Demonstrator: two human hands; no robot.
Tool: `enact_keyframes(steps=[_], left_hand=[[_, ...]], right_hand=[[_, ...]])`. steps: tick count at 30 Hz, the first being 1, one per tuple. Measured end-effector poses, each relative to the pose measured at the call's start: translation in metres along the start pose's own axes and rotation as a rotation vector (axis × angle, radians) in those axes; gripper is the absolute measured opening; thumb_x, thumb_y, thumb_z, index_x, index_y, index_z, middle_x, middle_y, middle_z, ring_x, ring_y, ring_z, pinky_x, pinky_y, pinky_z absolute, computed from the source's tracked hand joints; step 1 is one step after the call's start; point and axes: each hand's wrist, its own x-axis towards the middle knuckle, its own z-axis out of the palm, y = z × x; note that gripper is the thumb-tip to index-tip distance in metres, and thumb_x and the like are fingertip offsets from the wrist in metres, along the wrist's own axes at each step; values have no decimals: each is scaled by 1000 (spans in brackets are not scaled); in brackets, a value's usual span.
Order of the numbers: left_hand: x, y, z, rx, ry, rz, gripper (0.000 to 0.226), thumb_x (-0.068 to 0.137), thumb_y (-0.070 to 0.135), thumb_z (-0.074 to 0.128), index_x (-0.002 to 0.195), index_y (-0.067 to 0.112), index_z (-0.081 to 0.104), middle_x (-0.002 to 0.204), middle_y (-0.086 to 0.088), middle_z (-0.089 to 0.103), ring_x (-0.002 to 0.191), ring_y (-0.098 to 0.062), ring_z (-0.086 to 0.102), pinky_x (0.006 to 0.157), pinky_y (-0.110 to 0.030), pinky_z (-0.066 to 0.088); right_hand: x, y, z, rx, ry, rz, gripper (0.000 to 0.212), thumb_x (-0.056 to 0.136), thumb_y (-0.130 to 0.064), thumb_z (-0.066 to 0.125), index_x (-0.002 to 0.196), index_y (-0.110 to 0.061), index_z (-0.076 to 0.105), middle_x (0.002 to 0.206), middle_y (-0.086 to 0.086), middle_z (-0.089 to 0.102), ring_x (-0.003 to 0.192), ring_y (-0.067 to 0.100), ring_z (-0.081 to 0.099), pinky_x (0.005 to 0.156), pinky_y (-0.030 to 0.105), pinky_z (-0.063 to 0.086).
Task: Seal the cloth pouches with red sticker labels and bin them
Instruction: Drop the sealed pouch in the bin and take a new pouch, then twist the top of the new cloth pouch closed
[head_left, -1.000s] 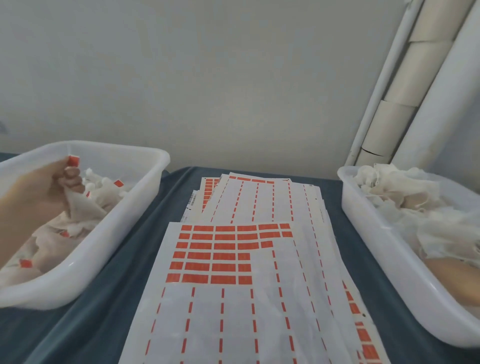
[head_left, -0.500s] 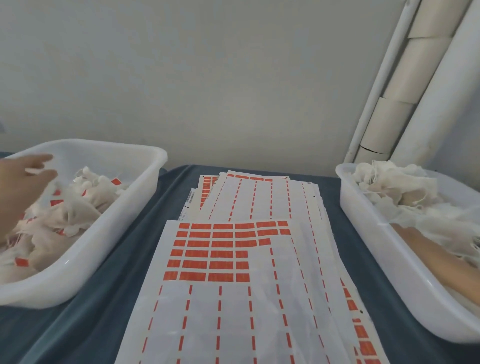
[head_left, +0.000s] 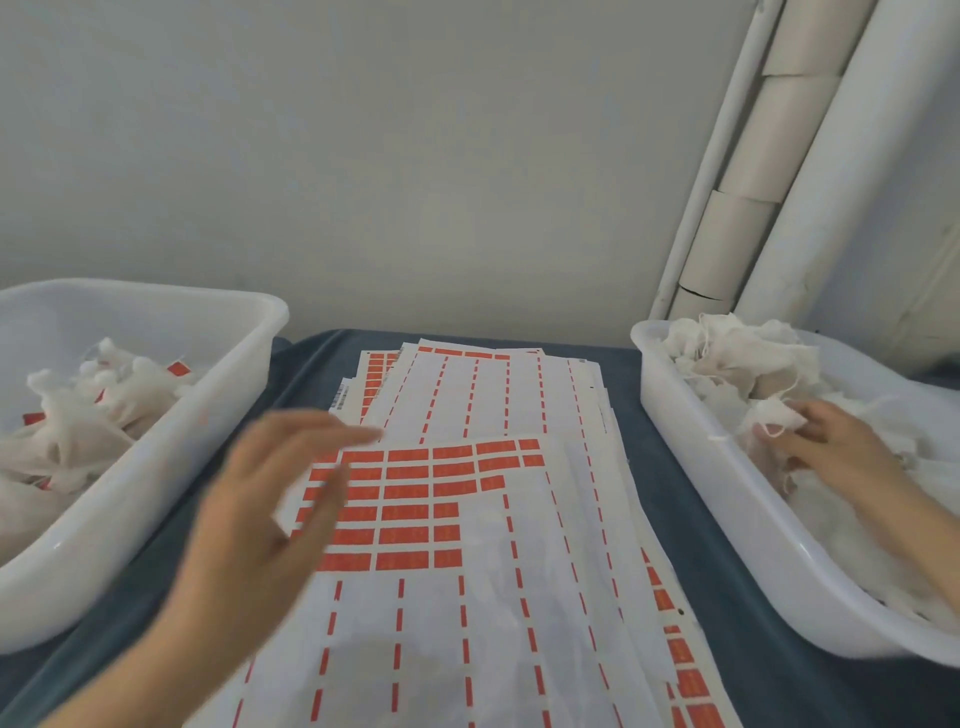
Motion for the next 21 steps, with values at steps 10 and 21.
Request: enact_keyframes(steps=[10, 21], left_hand=[[-7, 12, 106, -635, -359, -426, 30, 74, 67, 51, 102, 57, 57, 108, 32, 61, 101, 8, 57, 81, -16, 46], [-6, -22, 98, -801, -464, -656, 34, 64, 63, 55, 82, 40, 72, 80, 13, 70, 68, -1, 65, 59, -10, 48]], right_hand=[[-77, -98, 75, 309, -317, -327, 30, 78, 2, 65, 81, -27, 60, 75, -16, 66, 70, -3, 60, 56, 11, 48], [-108, -72, 191, 442, -343, -123, 36, 60, -42, 69, 93, -29, 62, 90, -20, 67, 87, -1, 62, 65, 11, 52]])
